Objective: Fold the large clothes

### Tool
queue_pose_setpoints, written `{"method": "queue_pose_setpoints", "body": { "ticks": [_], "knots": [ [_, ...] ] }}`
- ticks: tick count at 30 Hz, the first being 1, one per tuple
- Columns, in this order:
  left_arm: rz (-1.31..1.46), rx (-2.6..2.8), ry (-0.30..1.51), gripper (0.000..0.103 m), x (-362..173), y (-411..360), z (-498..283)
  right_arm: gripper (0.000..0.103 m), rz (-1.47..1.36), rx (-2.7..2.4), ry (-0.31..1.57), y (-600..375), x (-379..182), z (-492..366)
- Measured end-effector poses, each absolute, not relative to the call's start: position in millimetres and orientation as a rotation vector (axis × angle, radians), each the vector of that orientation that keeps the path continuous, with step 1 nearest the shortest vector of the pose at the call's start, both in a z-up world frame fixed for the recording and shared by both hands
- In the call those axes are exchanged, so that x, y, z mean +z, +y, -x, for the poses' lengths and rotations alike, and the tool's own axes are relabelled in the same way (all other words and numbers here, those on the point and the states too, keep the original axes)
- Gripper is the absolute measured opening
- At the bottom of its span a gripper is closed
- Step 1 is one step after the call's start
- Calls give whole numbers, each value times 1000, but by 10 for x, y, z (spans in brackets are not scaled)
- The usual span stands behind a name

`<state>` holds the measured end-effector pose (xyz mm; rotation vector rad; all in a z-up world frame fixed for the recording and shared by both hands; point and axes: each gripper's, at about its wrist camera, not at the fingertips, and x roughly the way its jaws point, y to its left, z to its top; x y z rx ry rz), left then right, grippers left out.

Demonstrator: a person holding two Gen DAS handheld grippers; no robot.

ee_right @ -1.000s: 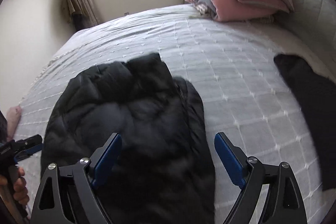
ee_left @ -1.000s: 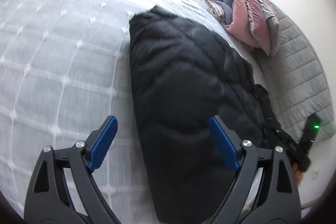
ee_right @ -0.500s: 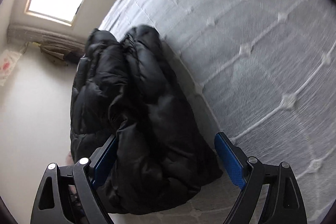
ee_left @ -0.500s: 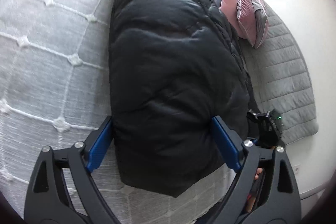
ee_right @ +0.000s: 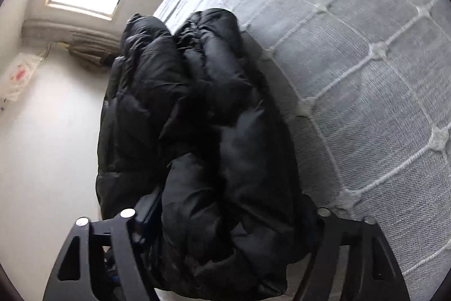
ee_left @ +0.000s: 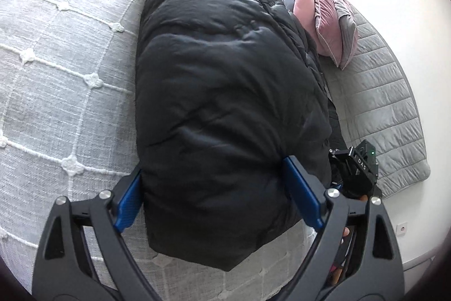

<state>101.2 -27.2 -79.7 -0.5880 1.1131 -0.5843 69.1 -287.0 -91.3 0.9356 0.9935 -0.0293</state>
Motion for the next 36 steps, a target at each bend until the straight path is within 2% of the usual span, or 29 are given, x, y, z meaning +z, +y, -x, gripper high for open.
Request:
{"method": "queue_pose_setpoints", "body": {
  "ticks": [6, 13, 15, 17, 20, 23, 28, 36],
  "knots": [
    [580, -570, 1117, 91, -858, -316, -1029, 50, -905, -8, 967, -2821, -851, -744],
    [566, -567, 1110, 90, -882, -370, -1042, 40, -840, -6, 956, -2724, -755, -832],
    [545, -559, 1087, 83, -848, -400, -1016, 37, -828, -5, 951, -2738, -722, -794],
    [516, -553, 1058, 66, -805, -410, -996, 33, -804, 0, 941, -2687, -682, -816],
    [478, -549, 1013, 47, -719, -410, -978, 29, -739, -4, 921, -2553, -587, -867],
    [458, -542, 997, 38, -664, -387, -995, 27, -631, -28, 911, -2382, -477, -873],
    [412, -512, 939, 31, -507, -300, -1020, 24, -518, -21, 858, -2137, -294, -845],
    [289, -436, 830, 28, -239, -183, -949, 22, -359, -33, 809, -1736, -92, -838]
  ]
}}
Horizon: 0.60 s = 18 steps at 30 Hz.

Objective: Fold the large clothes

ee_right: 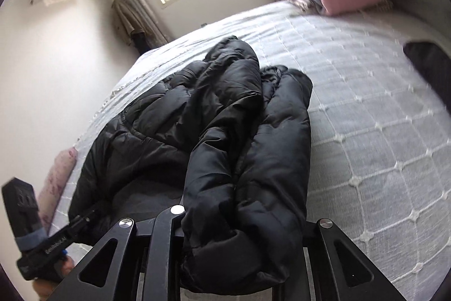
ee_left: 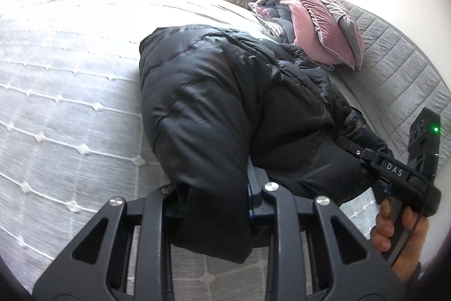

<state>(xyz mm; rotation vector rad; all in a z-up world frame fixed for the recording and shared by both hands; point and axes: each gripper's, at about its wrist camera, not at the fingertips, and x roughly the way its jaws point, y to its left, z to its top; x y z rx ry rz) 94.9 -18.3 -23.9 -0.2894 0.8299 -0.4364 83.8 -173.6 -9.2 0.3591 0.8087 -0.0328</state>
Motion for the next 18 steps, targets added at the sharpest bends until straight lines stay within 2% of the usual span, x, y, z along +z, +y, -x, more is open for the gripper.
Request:
{"method": "queue_pose_setpoints", "body": {
  "ticks": [18],
  "knots": [
    [368, -430, 688, 24, 212, 737, -996, 20, -145, -24, 729, -817, 324, -956]
  ]
}}
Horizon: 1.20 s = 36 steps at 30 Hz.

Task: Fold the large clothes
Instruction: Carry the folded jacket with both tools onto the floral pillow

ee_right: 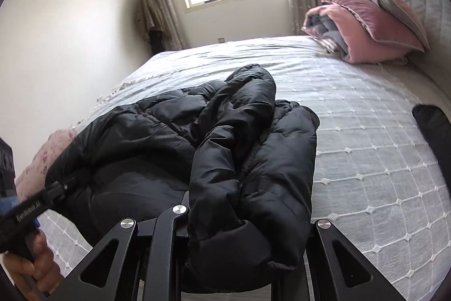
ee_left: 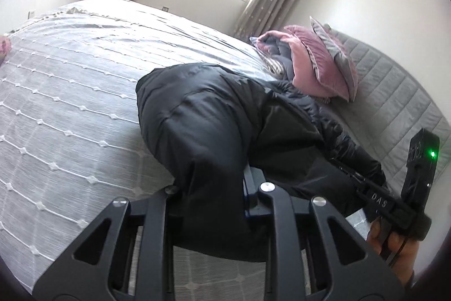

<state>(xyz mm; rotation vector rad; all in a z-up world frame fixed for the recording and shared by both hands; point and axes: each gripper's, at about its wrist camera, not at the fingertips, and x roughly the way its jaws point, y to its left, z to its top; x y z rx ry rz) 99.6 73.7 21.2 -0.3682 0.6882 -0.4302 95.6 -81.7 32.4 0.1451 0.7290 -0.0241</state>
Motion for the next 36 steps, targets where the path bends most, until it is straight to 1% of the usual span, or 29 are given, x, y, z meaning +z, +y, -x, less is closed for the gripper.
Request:
{"method": "queue_pose_setpoints", "body": {
  "ticks": [6, 10, 12, 17, 20, 22, 23, 24, 25, 26, 27, 28, 29, 30, 31, 32, 33, 36],
  "knots": [
    [425, -408, 664, 24, 397, 1373, -1120, 19, -90, 18, 694, -196, 470, -1118],
    [369, -350, 617, 24, 601, 1981, -1175, 19, -61, 86, 678, 393, 496, -1353],
    [347, -300, 598, 23, 749, 2403, -1229, 19, -42, 140, 657, 826, 539, -1527],
    [324, -81, 485, 23, 1358, 3751, -1150, 19, -49, 327, 568, 2210, 844, -1924],
    [292, 53, 365, 23, 1799, 4698, -931, 19, -75, 466, 423, 3252, 1080, -2022],
    [286, 109, 327, 24, 1915, 5175, -811, 19, -125, 529, 338, 3782, 1096, -2018],
    [259, 158, 322, 26, 1917, 5483, -742, 19, -158, 554, 308, 4052, 1044, -2014],
    [234, 200, 341, 27, 1858, 5665, -722, 21, -200, 574, 306, 4302, 937, -2025],
    [208, 265, 398, 31, 1708, 5911, -722, 23, -247, 592, 353, 4542, 777, -2068],
    [206, 332, 477, 37, 1476, 6171, -743, 29, -286, 617, 488, 4883, 481, -2165],
    [219, 377, 543, 40, 1277, 6364, -764, 34, -295, 634, 598, 5092, 244, -2243],
    [251, 426, 626, 45, 1006, 6595, -774, 35, -304, 665, 741, 5315, -69, -2324],
    [320, 487, 726, 46, 652, 6893, -741, 37, -330, 710, 900, 5499, -444, -2392],
    [381, 525, 767, 46, 443, 7074, -671, 50, -369, 735, 1030, 5586, -767, -2416],
    [456, 564, 771, 46, 265, 7257, -539, 59, -436, 731, 1085, 5546, -999, -2385],
    [511, 562, 738, 46, 187, 7367, -411, 73, -500, 731, 1049, 5417, -1123, -2289],
    [565, 532, 678, 46, 152, 7451, -246, 76, -494, 742, 1019, 5361, -1135, -2229],
    [603, 558, 549, 46, 246, 7457, 74, 76, -361, 813, 973, 5373, -1035, -2024]
  ]
}}
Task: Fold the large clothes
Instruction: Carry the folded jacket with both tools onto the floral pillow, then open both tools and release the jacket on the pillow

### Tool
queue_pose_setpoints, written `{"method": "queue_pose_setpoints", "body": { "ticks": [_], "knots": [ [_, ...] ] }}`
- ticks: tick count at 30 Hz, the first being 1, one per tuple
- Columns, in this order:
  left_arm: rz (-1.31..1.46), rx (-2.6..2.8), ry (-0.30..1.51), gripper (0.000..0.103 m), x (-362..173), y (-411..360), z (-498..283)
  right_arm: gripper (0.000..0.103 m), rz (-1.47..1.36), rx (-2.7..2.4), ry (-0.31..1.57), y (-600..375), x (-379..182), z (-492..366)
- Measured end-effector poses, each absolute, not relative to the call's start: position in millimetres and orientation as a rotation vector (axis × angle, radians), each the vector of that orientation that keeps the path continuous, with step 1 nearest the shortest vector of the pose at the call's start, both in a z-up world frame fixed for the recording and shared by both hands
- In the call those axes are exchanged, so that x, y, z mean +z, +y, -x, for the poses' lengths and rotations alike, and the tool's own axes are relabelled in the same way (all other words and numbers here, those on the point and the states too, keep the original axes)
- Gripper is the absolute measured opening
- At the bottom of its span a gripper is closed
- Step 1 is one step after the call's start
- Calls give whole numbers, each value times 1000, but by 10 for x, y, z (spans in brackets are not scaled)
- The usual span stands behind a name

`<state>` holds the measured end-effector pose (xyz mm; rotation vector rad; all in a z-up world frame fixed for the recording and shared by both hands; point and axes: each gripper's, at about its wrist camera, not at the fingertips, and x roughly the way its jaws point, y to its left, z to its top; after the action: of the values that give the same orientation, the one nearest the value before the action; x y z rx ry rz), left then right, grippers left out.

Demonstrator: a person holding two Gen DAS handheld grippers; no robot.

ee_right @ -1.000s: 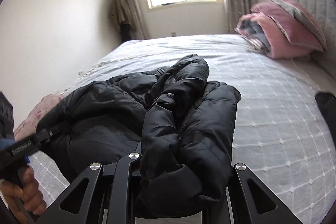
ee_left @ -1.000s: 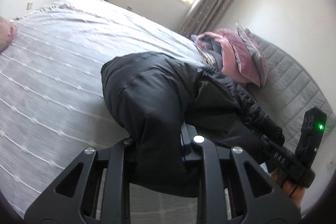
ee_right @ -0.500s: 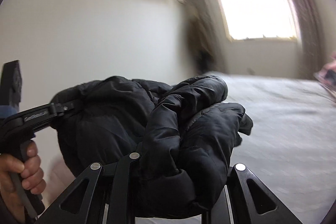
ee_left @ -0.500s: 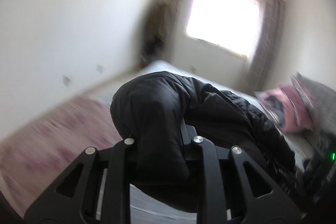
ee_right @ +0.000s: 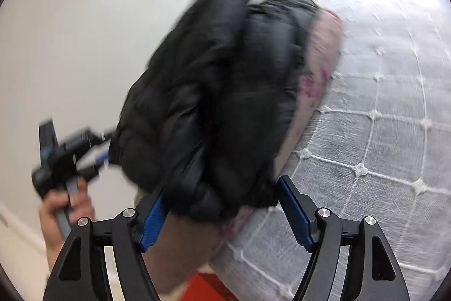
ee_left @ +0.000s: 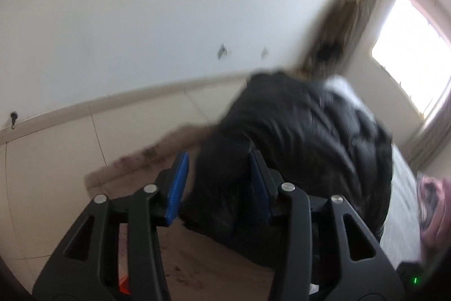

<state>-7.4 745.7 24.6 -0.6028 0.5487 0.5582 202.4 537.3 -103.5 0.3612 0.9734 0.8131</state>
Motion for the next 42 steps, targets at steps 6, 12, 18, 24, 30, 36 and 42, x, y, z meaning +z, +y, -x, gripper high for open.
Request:
{"method": "queue_pose_setpoints", "body": {
  "ticks": [6, 12, 18, 24, 30, 36, 42],
  "knots": [
    [564, 580, 486, 49, 568, 6775, 352, 76, -177, 907, 887, 5452, -717, -1483],
    [367, 624, 502, 90, 626, 5657, 809, 80, 26, 924, 767, 5085, -460, -901],
    [290, 660, 520, 96, 685, 4945, 1209, 87, 167, 922, 626, 4507, -30, -339],
    [195, 730, 484, 102, 785, 4288, 1621, 96, 134, 946, 539, 3980, 263, -79],
    [164, 820, 510, 102, 724, 3845, 1828, 96, 88, 935, 490, 3518, 281, 132],
    [104, 868, 500, 102, 783, 3479, 1976, 96, 18, 954, 488, 3246, 295, 262],
    [77, 886, 477, 102, 845, 3222, 2061, 97, 14, 983, 483, 3209, 309, 392]
  ]
}}
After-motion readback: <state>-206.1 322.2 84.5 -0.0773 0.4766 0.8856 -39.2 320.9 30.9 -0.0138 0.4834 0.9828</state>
